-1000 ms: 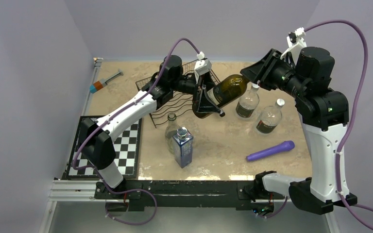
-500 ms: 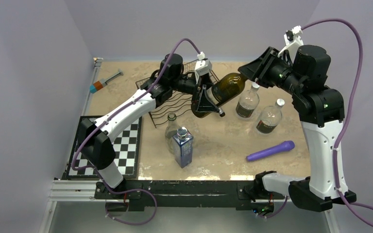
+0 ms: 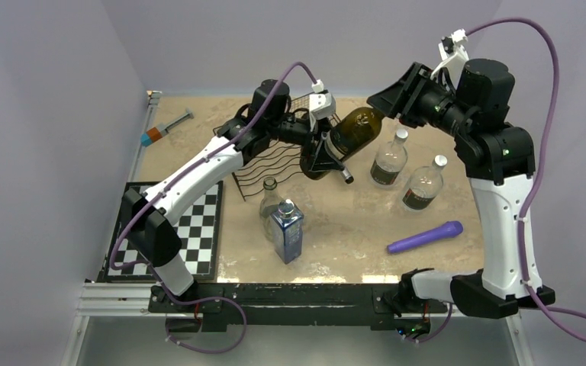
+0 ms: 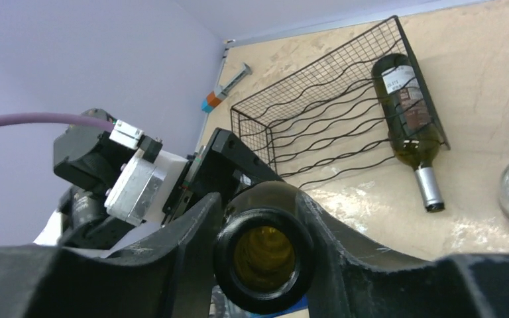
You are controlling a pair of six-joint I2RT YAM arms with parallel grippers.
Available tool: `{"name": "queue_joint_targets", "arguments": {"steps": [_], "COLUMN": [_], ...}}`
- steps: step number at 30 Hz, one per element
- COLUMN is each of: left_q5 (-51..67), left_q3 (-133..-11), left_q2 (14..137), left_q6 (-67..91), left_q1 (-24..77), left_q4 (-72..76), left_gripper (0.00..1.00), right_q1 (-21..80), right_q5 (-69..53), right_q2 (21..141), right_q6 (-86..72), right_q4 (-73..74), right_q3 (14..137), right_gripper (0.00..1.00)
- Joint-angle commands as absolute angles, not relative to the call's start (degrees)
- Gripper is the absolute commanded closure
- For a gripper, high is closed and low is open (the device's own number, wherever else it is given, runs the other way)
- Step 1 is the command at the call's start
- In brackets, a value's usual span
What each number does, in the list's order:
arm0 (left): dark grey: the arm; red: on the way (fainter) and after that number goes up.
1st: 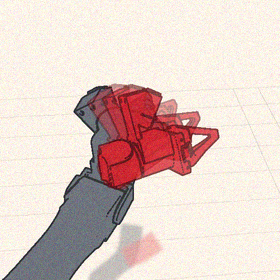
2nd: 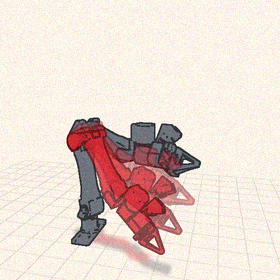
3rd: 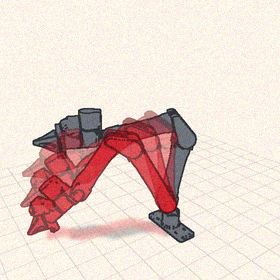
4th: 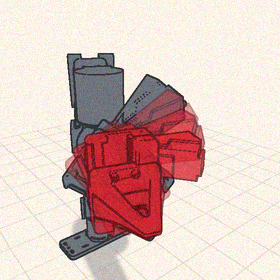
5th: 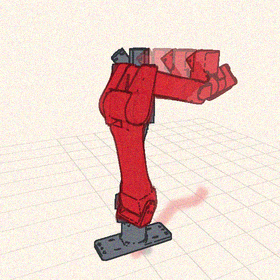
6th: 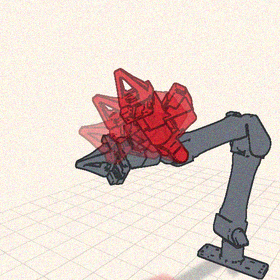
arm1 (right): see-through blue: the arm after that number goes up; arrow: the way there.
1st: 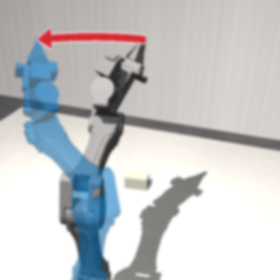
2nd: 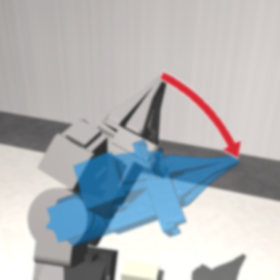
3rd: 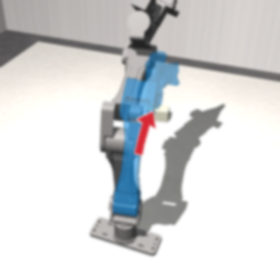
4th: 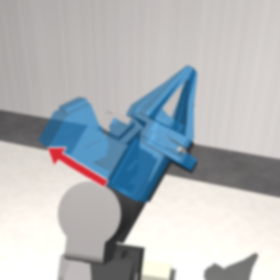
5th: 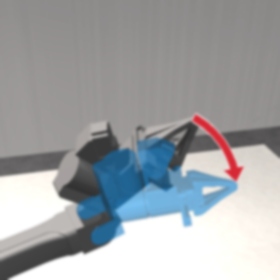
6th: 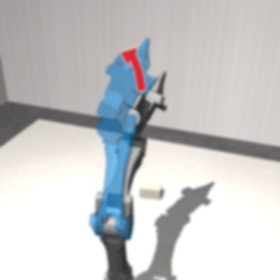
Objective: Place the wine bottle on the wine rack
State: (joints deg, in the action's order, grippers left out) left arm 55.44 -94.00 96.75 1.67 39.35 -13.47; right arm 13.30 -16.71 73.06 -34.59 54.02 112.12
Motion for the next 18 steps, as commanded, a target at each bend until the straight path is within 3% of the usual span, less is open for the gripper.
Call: {"name": "queue_joint_targets", "arguments": {"steps": [1,3,8,13,18], "left_q5": [41.42,36.93,27.73,23.61,23.60], "left_q3": [-98.81,-98.35,-91.47,-88.50,-81.69], "left_q2": [93.92,92.37,86.80,85.70,84.48], "left_q6": [-11.43,-15.14,-24.09,-33.30,-47.10], "left_q1": [39.52,39.51,39.47,39.46,39.49], "left_q4": [-17.72,-16.50,-3.52,4.16,16.67], "left_gripper": [1.00,1.00,1.00,1.00,1.00], "right_q1": [14.32,14.28,14.27,14.33,14.32], "right_q5": [-26.11,-24.20,-14.13,-7.07,-7.86], "right_q2": [69.91,68.75,70.36,67.92,65.07], "right_q6": [-37.74,-35.72,-28.26,-24.81,-23.10], "right_q4": [47.34,47.52,56.96,56.80,54.77], "right_q3": [111.16,110.03,117.93,118.55,116.48], "right_gripper": [0.41,0.29,0.16,0.08,0.06]}}
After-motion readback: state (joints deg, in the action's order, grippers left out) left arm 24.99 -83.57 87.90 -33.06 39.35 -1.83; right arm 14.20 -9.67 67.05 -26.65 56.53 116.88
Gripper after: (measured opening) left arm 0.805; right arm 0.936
